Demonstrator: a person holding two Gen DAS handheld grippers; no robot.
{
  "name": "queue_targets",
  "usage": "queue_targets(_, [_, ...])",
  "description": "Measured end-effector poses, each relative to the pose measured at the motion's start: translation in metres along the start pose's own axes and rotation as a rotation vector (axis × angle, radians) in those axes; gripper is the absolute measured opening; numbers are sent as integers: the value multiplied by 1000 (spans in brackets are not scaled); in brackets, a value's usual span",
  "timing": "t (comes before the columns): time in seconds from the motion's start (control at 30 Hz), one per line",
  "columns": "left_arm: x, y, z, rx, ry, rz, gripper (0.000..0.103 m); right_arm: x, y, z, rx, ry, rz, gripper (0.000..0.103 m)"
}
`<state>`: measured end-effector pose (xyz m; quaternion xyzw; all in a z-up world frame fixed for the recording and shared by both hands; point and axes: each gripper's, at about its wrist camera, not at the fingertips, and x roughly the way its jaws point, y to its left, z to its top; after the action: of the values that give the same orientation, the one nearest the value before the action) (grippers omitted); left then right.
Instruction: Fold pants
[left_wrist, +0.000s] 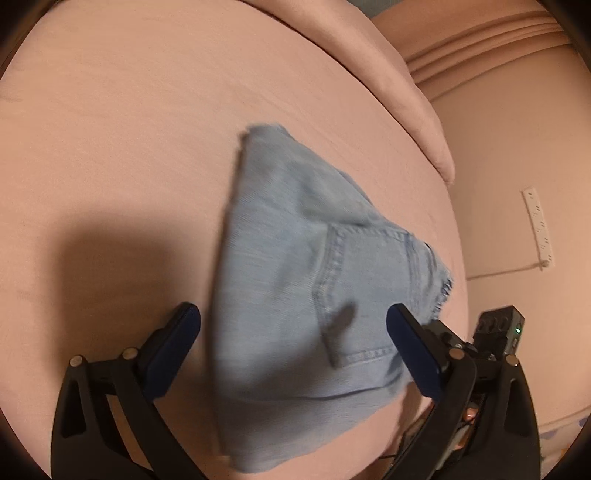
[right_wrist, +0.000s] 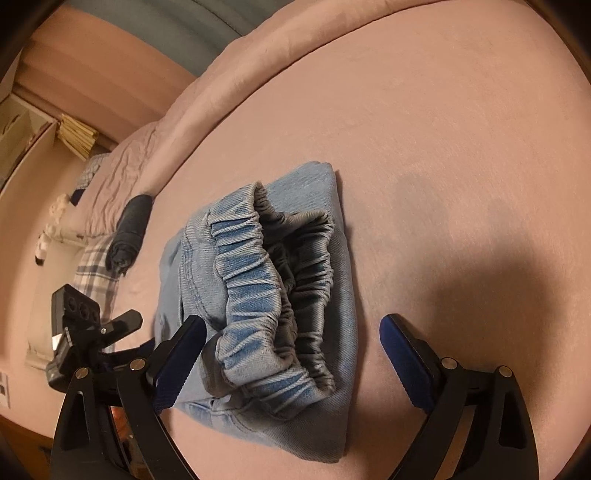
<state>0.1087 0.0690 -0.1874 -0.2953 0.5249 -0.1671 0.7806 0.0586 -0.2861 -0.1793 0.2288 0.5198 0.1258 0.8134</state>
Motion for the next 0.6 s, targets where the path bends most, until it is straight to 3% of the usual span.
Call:
queue_targets(0.27, [6, 4, 2, -28, 8, -19, 102, -3, -5, -4, -9, 1, 14, 95])
queue_targets(0.4, [21, -7, -2, -14, 70, -93, 102, -3, -7, -4, -8, 4, 18, 95])
queue_targets(0.6, [30, -19, -4, -5, 72, -77, 102, -1, -5, -3, -14, 6, 17, 96])
